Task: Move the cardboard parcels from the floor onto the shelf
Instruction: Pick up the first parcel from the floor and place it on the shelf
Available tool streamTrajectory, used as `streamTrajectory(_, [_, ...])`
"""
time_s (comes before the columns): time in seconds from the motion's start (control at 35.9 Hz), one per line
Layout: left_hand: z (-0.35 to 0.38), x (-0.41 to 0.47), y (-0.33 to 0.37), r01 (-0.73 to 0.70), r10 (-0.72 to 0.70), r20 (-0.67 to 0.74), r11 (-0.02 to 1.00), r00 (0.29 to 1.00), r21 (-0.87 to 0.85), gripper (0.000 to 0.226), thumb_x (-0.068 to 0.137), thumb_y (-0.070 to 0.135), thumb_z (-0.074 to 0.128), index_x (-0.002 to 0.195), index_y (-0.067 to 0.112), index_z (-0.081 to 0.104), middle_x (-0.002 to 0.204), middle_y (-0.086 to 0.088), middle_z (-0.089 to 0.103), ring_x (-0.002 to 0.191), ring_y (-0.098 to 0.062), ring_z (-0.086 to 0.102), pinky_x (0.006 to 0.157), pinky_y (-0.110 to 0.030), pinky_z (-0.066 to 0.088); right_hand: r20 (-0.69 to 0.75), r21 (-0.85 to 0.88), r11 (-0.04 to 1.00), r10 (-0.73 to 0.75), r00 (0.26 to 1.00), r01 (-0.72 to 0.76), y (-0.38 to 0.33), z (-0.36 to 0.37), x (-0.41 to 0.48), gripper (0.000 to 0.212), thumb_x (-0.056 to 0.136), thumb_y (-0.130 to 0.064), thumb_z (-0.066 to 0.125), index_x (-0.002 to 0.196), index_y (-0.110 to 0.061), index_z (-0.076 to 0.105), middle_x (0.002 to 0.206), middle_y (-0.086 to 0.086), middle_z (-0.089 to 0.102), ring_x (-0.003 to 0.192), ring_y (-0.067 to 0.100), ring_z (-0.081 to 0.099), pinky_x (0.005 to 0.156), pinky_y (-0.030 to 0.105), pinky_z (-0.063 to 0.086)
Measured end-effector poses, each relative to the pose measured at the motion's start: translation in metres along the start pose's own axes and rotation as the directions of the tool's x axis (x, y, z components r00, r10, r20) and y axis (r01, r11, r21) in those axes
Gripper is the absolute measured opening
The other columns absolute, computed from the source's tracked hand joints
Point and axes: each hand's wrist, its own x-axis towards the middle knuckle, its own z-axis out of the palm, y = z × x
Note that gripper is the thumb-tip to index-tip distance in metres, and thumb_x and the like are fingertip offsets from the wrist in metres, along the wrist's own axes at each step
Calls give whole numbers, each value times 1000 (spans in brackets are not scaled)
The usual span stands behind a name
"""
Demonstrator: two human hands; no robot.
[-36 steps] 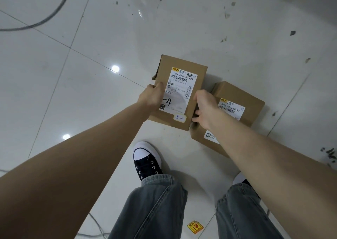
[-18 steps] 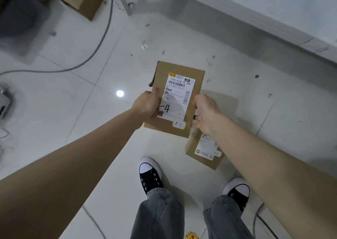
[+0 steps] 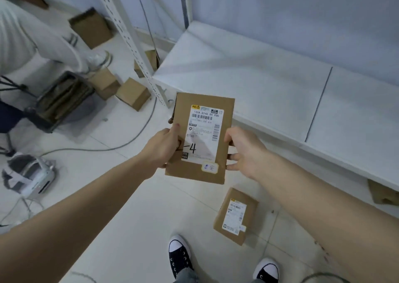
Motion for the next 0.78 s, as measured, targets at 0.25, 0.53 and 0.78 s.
streamTrajectory(0.25, [-89,-116,114,-175,172,-105,985,979,-16,49,99,52,23,113,18,56,102,-4,62,93,-25,61,89,-51,54,15,-46,981,-185,983,186,-119,1,-139,28,87,-7,38,84,-18,64,80,1,67,77,25,63,72,41,52])
streamTrajectory(0.53, [-178,-242,217,-372,416,-272,907,868,199,60,101,50,21,118,10,61,118,-15,63,99,-30,59,91,-40,50,65,-80,934,-344,937,349,-225,4,-298,35,86,-3,40,109,-12,65,80,3,62,76,26,60,61,34,50])
streamTrajectory(0.78, [-247,-362,288,-471,507,-358,862,784,188,50,99,54,21,99,17,56,83,0,57,70,-17,57,50,-29,50,112,-86,874,-469,876,479,-297,-1,-431,44,78,-4,46,118,-14,61,103,10,62,100,35,61,65,41,52])
